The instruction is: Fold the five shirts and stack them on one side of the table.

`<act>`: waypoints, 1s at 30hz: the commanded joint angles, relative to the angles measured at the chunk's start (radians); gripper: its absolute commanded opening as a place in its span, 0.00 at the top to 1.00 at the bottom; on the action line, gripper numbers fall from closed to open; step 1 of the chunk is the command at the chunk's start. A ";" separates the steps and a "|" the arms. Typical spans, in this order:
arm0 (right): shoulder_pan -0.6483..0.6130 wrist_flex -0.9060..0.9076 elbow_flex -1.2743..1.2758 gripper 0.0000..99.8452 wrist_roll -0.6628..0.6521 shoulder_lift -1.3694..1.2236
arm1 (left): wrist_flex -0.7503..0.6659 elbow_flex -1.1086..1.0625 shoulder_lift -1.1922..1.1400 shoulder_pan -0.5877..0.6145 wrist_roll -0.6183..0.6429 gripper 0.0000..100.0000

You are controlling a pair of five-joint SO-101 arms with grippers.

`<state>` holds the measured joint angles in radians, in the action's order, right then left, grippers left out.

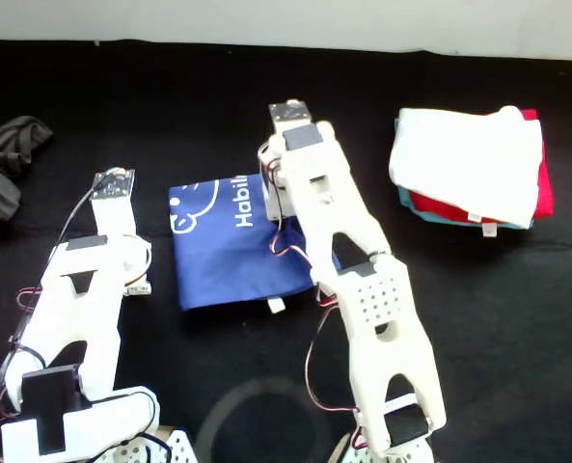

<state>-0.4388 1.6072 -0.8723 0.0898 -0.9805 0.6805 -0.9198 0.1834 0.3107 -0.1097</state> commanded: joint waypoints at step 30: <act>0.263 0.153 -0.326 0.99 -0.345 0.460 | -0.029 -0.002 0.010 0.002 -0.003 0.99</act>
<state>-0.2071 1.7545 -1.1377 -0.2309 -0.6352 0.6805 -0.9198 0.1834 0.3107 -0.1097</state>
